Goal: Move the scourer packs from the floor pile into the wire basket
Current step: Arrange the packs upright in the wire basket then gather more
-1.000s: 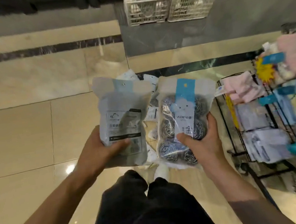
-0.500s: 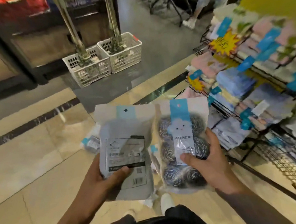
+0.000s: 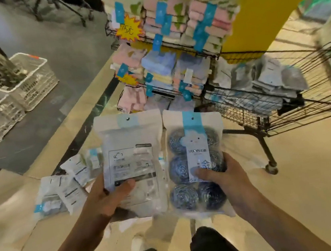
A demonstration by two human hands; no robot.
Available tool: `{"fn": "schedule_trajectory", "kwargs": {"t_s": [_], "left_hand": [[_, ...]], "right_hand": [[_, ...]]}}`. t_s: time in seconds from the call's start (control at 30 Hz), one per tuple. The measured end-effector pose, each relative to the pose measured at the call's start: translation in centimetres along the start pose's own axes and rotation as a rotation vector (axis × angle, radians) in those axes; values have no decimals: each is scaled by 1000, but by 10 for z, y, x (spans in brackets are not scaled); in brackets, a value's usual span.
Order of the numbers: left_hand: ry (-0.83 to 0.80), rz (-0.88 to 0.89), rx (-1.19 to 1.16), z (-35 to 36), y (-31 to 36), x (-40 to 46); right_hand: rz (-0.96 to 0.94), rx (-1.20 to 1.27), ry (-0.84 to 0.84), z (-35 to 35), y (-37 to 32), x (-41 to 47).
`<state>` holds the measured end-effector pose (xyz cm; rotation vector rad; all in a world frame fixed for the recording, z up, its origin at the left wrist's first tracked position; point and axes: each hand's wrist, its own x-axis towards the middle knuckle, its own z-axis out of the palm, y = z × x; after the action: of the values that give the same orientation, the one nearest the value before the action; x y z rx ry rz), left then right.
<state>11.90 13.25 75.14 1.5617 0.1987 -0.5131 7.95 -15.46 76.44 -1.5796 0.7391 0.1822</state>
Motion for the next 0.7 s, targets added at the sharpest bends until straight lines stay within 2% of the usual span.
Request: {"fn": "schedule_trajectory", "kwargs": {"t_s": [0.23,0.5,0.7], "left_hand": [[-63,-4,93,103,10,18],[-159,-45,149,287,12,38],[-179,-83,175,384,15,59]], "right_hand": [[49,143,118,-100,24,0],[46,331,224,-274,54,7],[55,386,284,-360,57,27]]}}
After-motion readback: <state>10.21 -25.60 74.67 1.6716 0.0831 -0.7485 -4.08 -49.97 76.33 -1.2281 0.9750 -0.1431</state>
